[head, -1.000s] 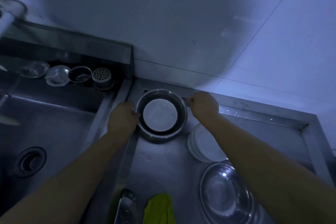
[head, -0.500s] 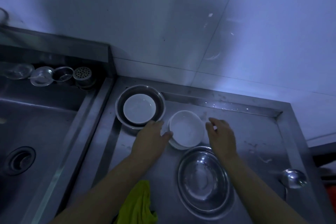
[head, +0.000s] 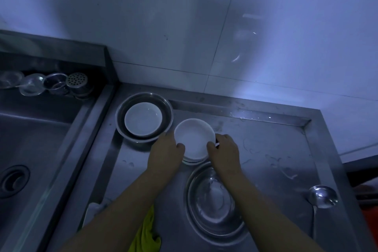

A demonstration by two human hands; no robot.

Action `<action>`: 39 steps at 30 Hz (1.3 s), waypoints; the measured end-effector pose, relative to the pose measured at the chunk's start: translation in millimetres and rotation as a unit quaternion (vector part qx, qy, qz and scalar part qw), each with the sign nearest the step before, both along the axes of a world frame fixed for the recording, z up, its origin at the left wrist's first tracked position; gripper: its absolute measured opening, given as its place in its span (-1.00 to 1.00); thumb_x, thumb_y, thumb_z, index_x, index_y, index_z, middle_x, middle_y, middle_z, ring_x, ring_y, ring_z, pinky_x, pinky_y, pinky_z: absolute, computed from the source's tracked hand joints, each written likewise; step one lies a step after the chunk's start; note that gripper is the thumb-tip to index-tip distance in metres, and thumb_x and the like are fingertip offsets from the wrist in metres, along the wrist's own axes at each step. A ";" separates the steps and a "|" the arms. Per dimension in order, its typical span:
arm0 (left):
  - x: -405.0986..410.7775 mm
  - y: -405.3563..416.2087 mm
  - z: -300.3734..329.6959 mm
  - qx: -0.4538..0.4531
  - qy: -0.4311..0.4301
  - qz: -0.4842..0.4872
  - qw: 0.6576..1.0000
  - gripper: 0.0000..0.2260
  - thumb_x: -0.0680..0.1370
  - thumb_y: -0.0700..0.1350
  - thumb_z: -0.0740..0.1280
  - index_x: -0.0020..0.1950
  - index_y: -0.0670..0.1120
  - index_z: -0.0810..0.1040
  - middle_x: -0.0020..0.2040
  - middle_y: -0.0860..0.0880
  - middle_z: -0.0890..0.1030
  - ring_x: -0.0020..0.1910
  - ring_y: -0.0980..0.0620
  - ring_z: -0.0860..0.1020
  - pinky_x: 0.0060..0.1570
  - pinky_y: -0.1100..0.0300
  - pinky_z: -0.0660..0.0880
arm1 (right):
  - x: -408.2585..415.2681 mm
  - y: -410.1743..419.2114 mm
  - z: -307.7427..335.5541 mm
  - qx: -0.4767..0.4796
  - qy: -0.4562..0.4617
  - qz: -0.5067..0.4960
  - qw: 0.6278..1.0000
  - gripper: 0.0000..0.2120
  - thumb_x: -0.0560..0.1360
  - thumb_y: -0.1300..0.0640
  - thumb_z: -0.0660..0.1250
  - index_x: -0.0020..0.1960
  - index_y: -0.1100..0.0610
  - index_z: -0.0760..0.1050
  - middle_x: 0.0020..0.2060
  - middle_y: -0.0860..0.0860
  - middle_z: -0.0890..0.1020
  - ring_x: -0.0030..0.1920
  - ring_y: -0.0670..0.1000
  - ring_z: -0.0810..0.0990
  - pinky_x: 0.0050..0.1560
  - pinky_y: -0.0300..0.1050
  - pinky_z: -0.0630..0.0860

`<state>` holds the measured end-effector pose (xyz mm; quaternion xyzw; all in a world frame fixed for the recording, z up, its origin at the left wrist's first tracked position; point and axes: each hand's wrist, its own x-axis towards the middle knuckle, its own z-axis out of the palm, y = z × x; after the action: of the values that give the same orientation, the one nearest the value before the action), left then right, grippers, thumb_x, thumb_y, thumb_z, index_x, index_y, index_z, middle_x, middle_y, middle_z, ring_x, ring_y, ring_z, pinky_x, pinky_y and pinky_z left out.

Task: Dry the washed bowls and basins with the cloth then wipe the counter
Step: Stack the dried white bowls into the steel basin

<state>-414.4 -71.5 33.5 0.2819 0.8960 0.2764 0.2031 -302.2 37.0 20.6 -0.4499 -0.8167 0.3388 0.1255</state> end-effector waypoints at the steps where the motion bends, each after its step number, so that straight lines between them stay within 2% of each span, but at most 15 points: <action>1: -0.1 0.1 1.8 0.005 0.001 0.003 1.000 -0.81 0.50 -0.17 0.21 0.04 -0.25 0.46 -0.11 -0.11 0.39 -0.10 -0.17 0.48 -0.19 0.14 0.34 | -0.8 0.2 1.8 0.003 0.004 -0.003 1.000 -0.87 0.52 0.20 0.24 -0.05 0.21 0.55 -0.15 0.06 0.46 -0.21 -0.01 0.42 -0.32 -0.46 0.21; 3: -1.5 -0.9 8.0 0.025 -0.001 0.008 1.000 -0.87 0.50 -0.17 0.22 -0.06 -0.24 0.45 -0.12 -0.13 0.43 -0.14 -0.16 0.49 -0.21 0.11 0.37 | -3.7 0.3 8.3 0.013 0.016 -0.007 1.000 -0.91 0.51 0.20 0.24 -0.13 0.17 0.51 -0.19 0.02 0.44 -0.24 0.00 0.42 -0.34 -0.39 0.21; 6: -12.9 -6.7 21.7 0.058 0.006 0.021 0.998 -0.90 0.48 -0.18 0.24 -0.18 -0.20 0.41 -0.17 -0.13 0.44 -0.24 -0.11 0.46 -0.30 0.14 0.31 | -16.7 -0.7 23.1 0.050 0.004 -0.001 0.999 -0.90 0.52 0.14 0.24 -0.11 0.12 0.51 -0.19 -0.04 0.43 -0.26 -0.01 0.43 -0.39 -0.30 0.20; 9: -39.5 -15.9 34.2 0.075 0.032 0.035 0.996 -0.88 0.48 -0.18 0.23 -0.16 -0.23 0.47 -0.17 -0.15 0.50 -0.27 -0.09 0.48 -0.39 0.16 0.29 | -44.6 -4.1 39.9 0.078 0.007 0.022 0.997 -0.88 0.53 0.11 0.22 -0.12 0.11 0.49 -0.17 -0.05 0.41 -0.26 0.00 0.42 -0.40 -0.23 0.21; 12: -74.7 -26.7 39.6 0.063 0.058 0.053 0.995 -0.89 0.48 -0.17 0.23 -0.15 -0.20 0.49 -0.22 -0.11 0.53 -0.27 -0.09 0.48 -0.43 0.18 0.26 | -82.9 -11.9 47.4 0.072 0.009 0.060 0.996 -0.83 0.54 0.12 0.20 -0.11 0.19 0.49 -0.15 0.02 0.44 -0.19 0.06 0.45 -0.25 -0.14 0.29; 14: -97.6 -33.7 37.4 0.056 0.044 0.074 0.995 -0.87 0.47 -0.16 0.23 -0.13 -0.20 0.52 -0.23 -0.14 0.58 -0.25 -0.14 0.54 -0.34 0.13 0.41 | -108.7 -17.0 44.6 0.058 -0.006 0.082 0.995 -0.81 0.54 0.14 0.19 -0.14 0.24 0.46 -0.15 0.10 0.48 -0.15 0.10 0.46 -0.20 -0.12 0.29; 16: -117.6 -40.2 30.2 0.047 0.012 0.083 0.995 -0.84 0.47 -0.16 0.23 -0.08 -0.22 0.54 -0.21 -0.19 0.62 -0.24 -0.16 0.59 -0.22 0.07 0.51 | -130.9 -21.2 38.1 0.037 -0.026 0.099 0.994 -0.83 0.53 0.14 0.19 -0.20 0.20 0.39 -0.20 0.13 0.45 -0.19 0.10 0.43 -0.21 -0.12 0.26; 20: -144.3 -48.2 11.7 0.023 -0.020 0.084 0.996 -0.84 0.49 -0.16 0.23 -0.08 -0.24 0.53 -0.19 -0.19 0.62 -0.21 -0.15 0.58 -0.31 0.13 0.42 | -158.0 -26.8 23.7 0.008 -0.051 0.121 0.991 -0.85 0.52 0.14 0.18 -0.20 0.16 0.35 -0.20 0.14 0.42 -0.23 0.10 0.42 -0.23 -0.11 0.27; 22: -150.6 -50.7 4.2 0.018 -0.016 0.079 0.997 -0.87 0.50 -0.16 0.24 -0.13 -0.23 0.50 -0.19 -0.18 0.59 -0.22 -0.13 0.53 -0.35 0.15 0.31 | -163.1 -29.6 17.7 0.013 -0.064 0.123 0.990 -0.84 0.54 0.13 0.19 -0.18 0.18 0.39 -0.18 0.12 0.42 -0.20 0.11 0.42 -0.22 -0.12 0.25; 25: -155.6 -54.2 -2.9 0.005 0.001 0.073 0.997 -0.89 0.49 -0.16 0.24 -0.20 -0.19 0.44 -0.25 -0.12 0.53 -0.25 -0.10 0.46 -0.36 0.15 0.25 | -165.7 -34.3 10.8 0.014 -0.068 0.119 0.991 -0.80 0.54 0.12 0.21 -0.22 0.20 0.38 -0.25 0.08 0.43 -0.23 0.09 0.42 -0.25 -0.14 0.24; 27: -156.2 -56.0 -4.3 0.011 -0.001 0.072 0.997 -0.88 0.48 -0.16 0.26 -0.22 -0.20 0.43 -0.27 -0.13 0.52 -0.26 -0.12 0.49 -0.39 0.16 0.25 | -165.2 -36.1 8.7 0.016 -0.061 0.110 0.992 -0.77 0.53 0.13 0.23 -0.26 0.20 0.35 -0.28 0.08 0.43 -0.25 0.09 0.43 -0.27 -0.14 0.22; 31: -154.7 -58.2 -2.6 0.024 0.003 0.055 0.998 -0.88 0.49 -0.19 0.25 -0.19 -0.23 0.44 -0.18 -0.25 0.57 -0.18 -0.22 0.54 -0.32 0.11 0.38 | -164.2 -38.3 9.5 0.066 -0.076 0.114 0.988 -0.79 0.54 0.12 0.23 -0.23 0.18 0.35 -0.25 0.10 0.43 -0.23 0.09 0.38 -0.24 -0.12 0.18; 33: -152.8 -59.0 -1.3 0.025 0.003 0.050 0.998 -0.87 0.50 -0.19 0.24 -0.13 -0.27 0.46 -0.13 -0.28 0.57 -0.14 -0.24 0.54 -0.23 0.05 0.45 | -163.9 -39.0 9.7 0.070 -0.079 0.119 0.987 -0.81 0.54 0.12 0.21 -0.18 0.21 0.40 -0.19 0.17 0.50 -0.16 0.16 0.45 -0.21 -0.12 0.22; 37: -150.6 -59.9 0.6 0.004 -0.002 0.055 0.998 -0.87 0.50 -0.17 0.24 -0.11 -0.24 0.46 -0.08 -0.25 0.58 -0.12 -0.19 0.53 -0.23 0.12 0.37 | -163.6 -38.4 10.7 0.058 -0.094 0.125 0.986 -0.78 0.55 0.11 0.20 -0.10 0.27 0.46 -0.10 0.22 0.55 -0.07 0.20 0.52 -0.17 -0.09 0.31; 39: -149.5 -58.8 2.0 -0.006 -0.005 0.053 0.999 -0.83 0.52 -0.15 0.25 -0.04 -0.26 0.47 -0.02 -0.26 0.58 -0.06 -0.20 0.54 -0.17 0.10 0.40 | -163.3 -37.6 12.7 0.044 -0.101 0.137 0.984 -0.72 0.57 0.07 0.20 -0.06 0.30 0.49 -0.09 0.23 0.56 -0.06 0.20 0.53 -0.12 -0.06 0.37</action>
<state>-563.9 -130.3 35.6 0.2313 0.9103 0.2826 0.1947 -465.5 -0.6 33.3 -0.3597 -0.8933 0.2692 0.0148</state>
